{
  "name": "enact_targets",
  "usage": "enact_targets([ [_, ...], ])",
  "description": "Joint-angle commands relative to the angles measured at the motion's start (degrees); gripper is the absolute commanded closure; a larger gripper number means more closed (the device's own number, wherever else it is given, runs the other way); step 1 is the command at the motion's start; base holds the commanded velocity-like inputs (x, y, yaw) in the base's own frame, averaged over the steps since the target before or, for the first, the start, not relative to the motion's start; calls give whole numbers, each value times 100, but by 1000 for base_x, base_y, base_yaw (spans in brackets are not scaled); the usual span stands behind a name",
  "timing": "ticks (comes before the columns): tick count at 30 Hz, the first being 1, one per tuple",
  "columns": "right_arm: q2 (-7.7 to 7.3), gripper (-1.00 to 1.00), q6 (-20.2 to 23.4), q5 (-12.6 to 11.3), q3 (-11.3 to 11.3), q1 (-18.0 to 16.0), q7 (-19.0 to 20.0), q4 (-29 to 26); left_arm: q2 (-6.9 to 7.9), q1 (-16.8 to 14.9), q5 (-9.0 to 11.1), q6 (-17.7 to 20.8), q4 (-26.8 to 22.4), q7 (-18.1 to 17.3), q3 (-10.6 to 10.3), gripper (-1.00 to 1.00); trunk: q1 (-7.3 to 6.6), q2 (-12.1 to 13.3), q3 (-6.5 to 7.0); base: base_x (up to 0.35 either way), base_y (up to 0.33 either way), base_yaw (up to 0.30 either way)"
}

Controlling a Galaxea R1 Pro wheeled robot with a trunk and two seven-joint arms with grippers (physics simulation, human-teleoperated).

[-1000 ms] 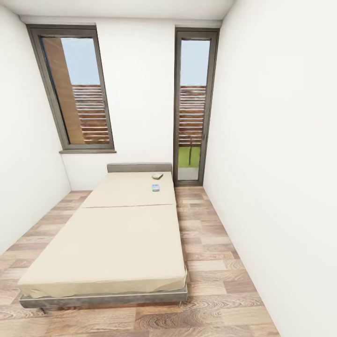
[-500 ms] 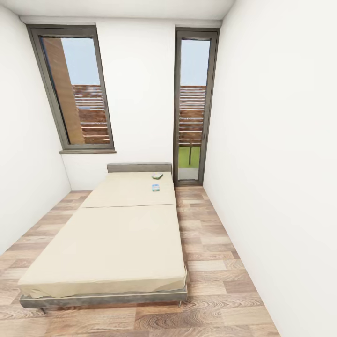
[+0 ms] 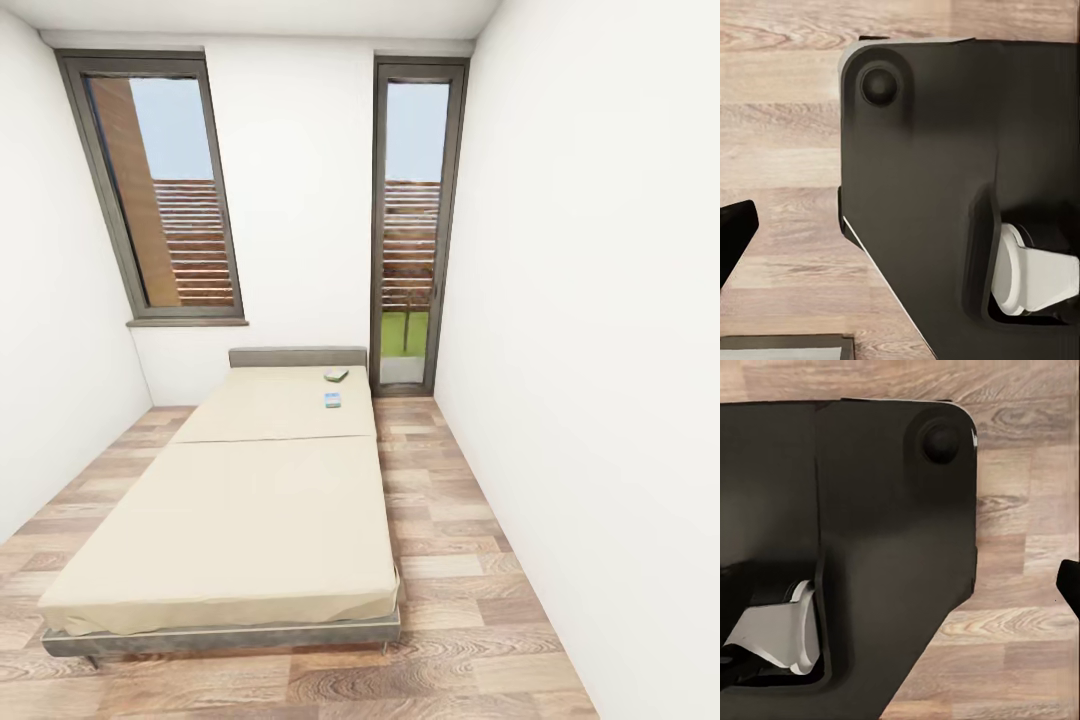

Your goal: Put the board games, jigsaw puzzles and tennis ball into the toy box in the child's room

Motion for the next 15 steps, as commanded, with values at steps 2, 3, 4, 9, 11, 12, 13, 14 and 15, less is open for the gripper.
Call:
enact_targets([
  [2, 67, -100, 39, -24, -1, 4, 41, -6, -10, -1, 11, 21, 9, -1, -7, -100, 2, -4, -2, 0, 0, 0],
  [3, 100, -100, 71, -35, -5, 6, 74, -5, -15, -1, 6, 53, 41, -1, -13, -100, 2, -4, -2, 0, 0, 0],
  [4, 132, -100, 103, -39, -7, 6, 88, -4, -16, -3, 5, 85, 52, -1, -15, -100, 2, -4, -2, 0, 0, 0],
  [9, 224, -100, 179, -51, -10, 3, 125, -3, -20, -3, 1, 155, 86, -3, -22, -100, 2, -4, -2, 0, 0, 0],
  [11, 232, -100, 186, -53, -11, 4, 131, -3, -20, -2, 0, 165, 91, -3, -23, -100, 2, -4, -2, 0, 0, 0],
  [12, 235, -100, 186, -53, -12, 4, 134, -2, -20, -2, 0, 169, 92, -4, -23, -100, 2, -4, -2, 0, 0, 0],
  [13, 236, -100, 186, -54, -12, 5, 135, -2, -20, -4, 0, 171, 92, -3, -23, -100, 2, -4, -2, 0, 0, 0],
  [14, 235, -100, 184, -54, -12, 4, 136, -2, -21, -3, -2, 173, 92, -5, -24, -100, 2, -4, -2, 0, 0, 0],
  [15, 234, -100, 182, -54, -12, 4, 136, -2, -21, -3, -4, 173, 93, -6, -24, -100, 2, -4, -2, 0, 0, 0],
])
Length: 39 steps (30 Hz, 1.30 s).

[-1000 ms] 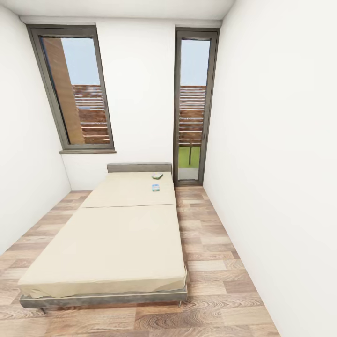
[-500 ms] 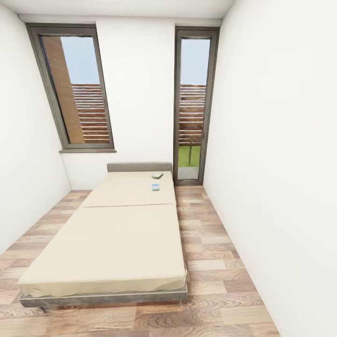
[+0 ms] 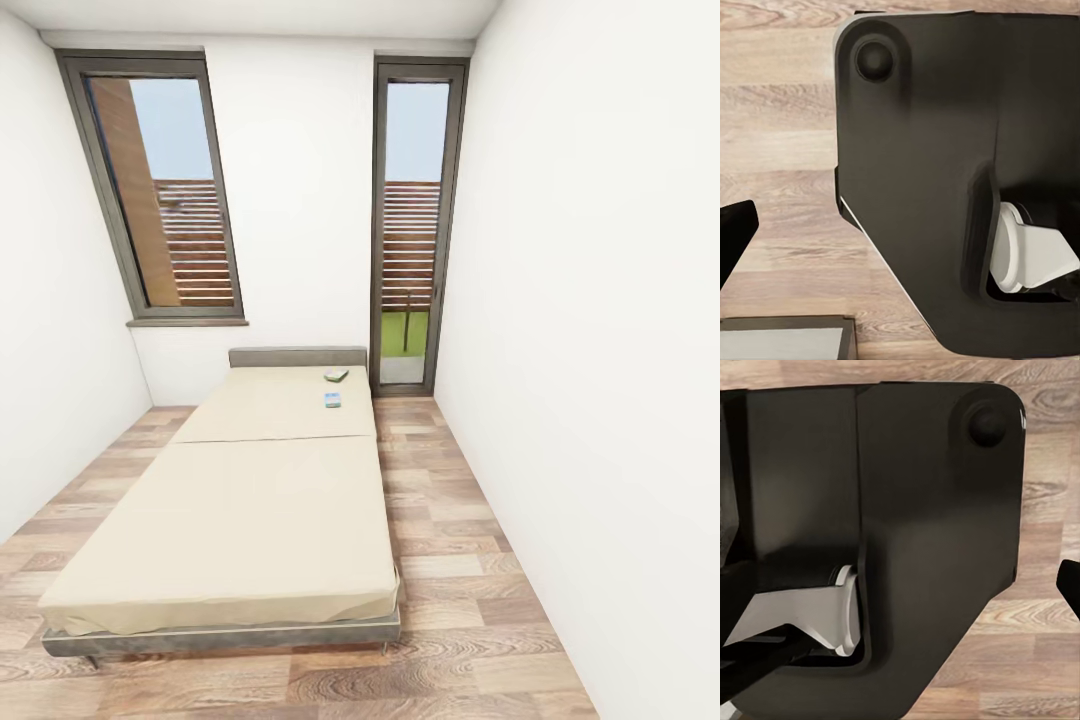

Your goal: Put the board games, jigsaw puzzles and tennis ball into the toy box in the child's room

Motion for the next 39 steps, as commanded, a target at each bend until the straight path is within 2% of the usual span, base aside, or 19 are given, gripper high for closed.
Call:
enact_targets([
  [1, 0, -100, -11, -12, -3, 4, -3, -8, -1, -2, 10, -19, 5, -2, 2, -100, 2, -4, -2, 0, 0, 0],
  [24, -24, -100, -18, -12, -10, 3, -29, -16, 20, -9, -3, 1, -43, 4, -23, -100, 2, -4, -2, 0, 0, 0],
  [31, -37, -100, -159, -5, -5, 3, -34, -16, 67, -13, -3, 38, -329, 4, -20, -100, 2, -4, -2, 0, 0, 0],
  [35, -50, -100, -289, -4, -9, -23, -37, -29, 113, -34, 6, 118, -712, 2, -12, -100, 2, -4, -2, 0, 0, 0],
  [37, -52, -100, -294, -4, -10, -64, -35, -73, 147, -74, 10, 204, -856, -2, -6, -100, 2, -4, -2, 0, 0, 0],
  [39, -49, -100, -243, -4, -10, -212, -31, -277, 229, -243, 19, 540, -1152, -12, 2, -100, 2, -4, -2, 0, 0, 0],
])
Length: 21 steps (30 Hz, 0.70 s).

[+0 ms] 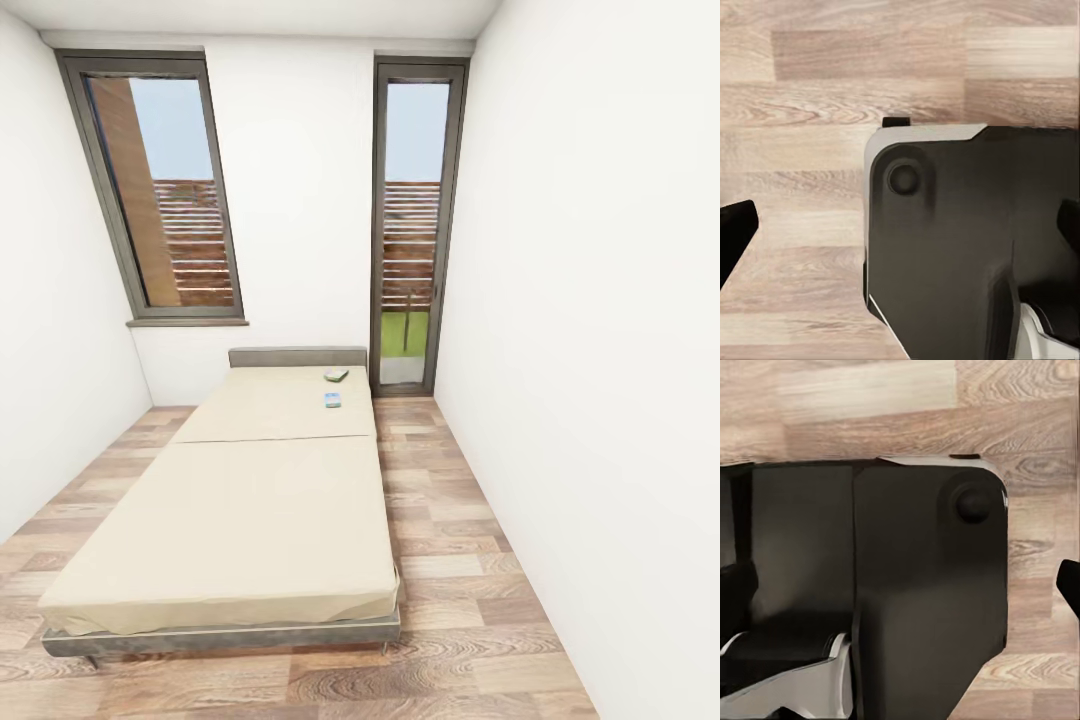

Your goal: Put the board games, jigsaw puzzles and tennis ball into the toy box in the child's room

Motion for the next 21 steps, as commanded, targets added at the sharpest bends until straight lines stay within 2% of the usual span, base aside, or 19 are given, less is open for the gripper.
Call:
enact_targets([
  [1, 2, -100, 7, -12, -6, -43, -5, -60, 20, -58, 18, 130, -79, -6, 5, -100, 1, -4, -5, 0, 0, 0],
  [4, -2, -100, 362, -12, -5, -329, -4, -388, 83, -377, 25, 747, -425, -21, 21, -100, 1, -4, -5, 0, 0, 0],
  [6, -6, -100, 616, -12, -3, -487, -4, -534, 91, -513, 27, 991, -564, -28, 28, -100, 1, -4, -5, 0, 0, 0],
  [9, -1, -100, 1358, -16, -6, -885, -3, -923, 101, -865, 43, 1611, -922, -41, 44, -100, 1, -4, -5, 0, 0, 0],
  [11, 4, -100, 1674, -18, -7, -1033, -3, -1115, 99, -1006, 74, 1870, -1077, -43, 68, -100, 1, -4, -5, 0, 0, 0],
  [14, 10, -100, 2473, -20, -13, -1342, -3, -1704, 99, -1349, 215, 2497, -1475, -47, 195, -100, 1, -4, -5, 0, 0, 0],
  [21, 15, -100, 3519, -38, -21, -1659, -3, -2844, 110, -1856, 372, 3132, -1916, -63, 358, -100, 1, -4, -5, 0, 0, 0],
])
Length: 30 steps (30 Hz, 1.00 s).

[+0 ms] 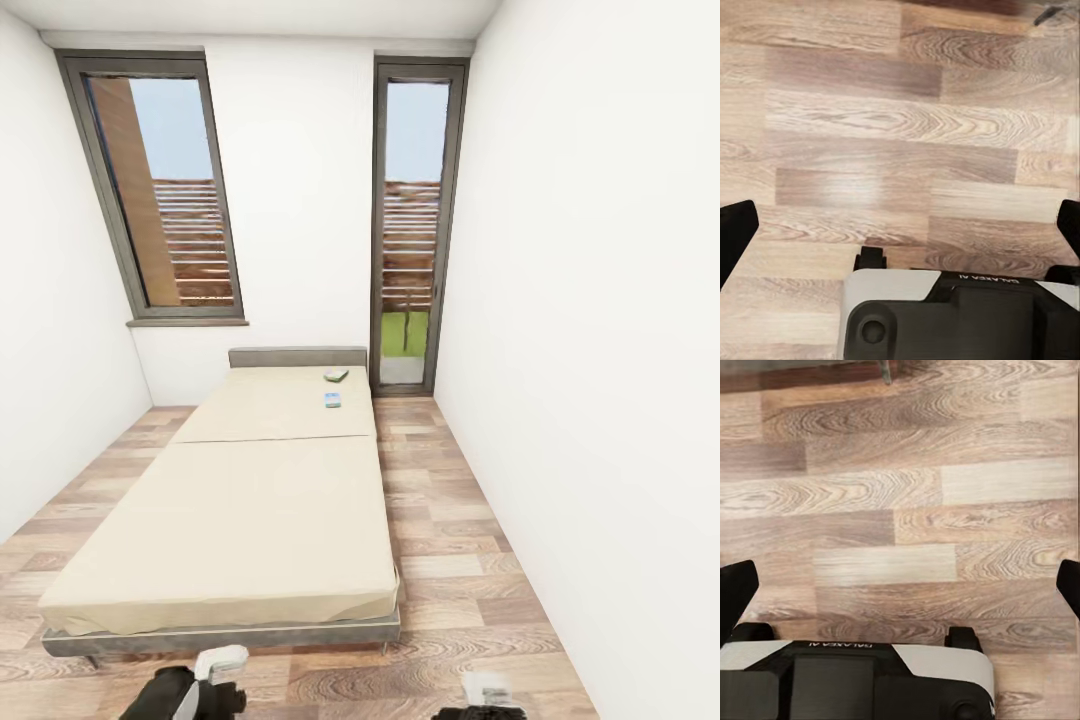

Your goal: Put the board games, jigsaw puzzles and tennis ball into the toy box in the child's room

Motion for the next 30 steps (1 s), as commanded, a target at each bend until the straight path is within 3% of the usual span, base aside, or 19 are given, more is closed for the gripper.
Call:
enact_targets([
  [1, 3, -100, 149, -23, -11, -27, -6, -150, -2, -66, 52, 80, -33, -6, 31, -100, 2, -4, -4, 0, 0, 0],
  [6, 37, -100, 782, -76, -61, -156, -6, -995, -5, -504, 76, 373, -113, -15, 137, -100, 2, -4, -4, 0, 0, 0],
  [15, 79, -100, 1236, -100, -74, -302, 18, -1858, 2, -1104, 163, 1005, -146, -159, 436, -100, 2, -4, -4, 0, 0, 0],
  [24, 88, -100, 1785, -102, -68, -274, 36, -2988, 31, -1255, 186, 1517, -452, -815, 572, -100, 2, -4, -4, 0, 0, 0],
  [27, 84, -100, 2133, -103, -61, -244, 37, -3530, 125, -1260, 191, 1791, -643, -1029, 575, -100, 2, -4, -4, 0, 0, 0],
  [28, 81, -100, 2393, -107, -57, -216, 38, -4068, 245, -1262, 190, 1957, -772, -1435, 580, -100, 2, -4, -4, 0, 0, 0],
  [30, 81, -100, 2449, -109, -58, -212, 38, -4189, 312, -1262, 190, 1986, -796, -1639, 576, -100, 2, -4, -4, 0, 0, 0],
])
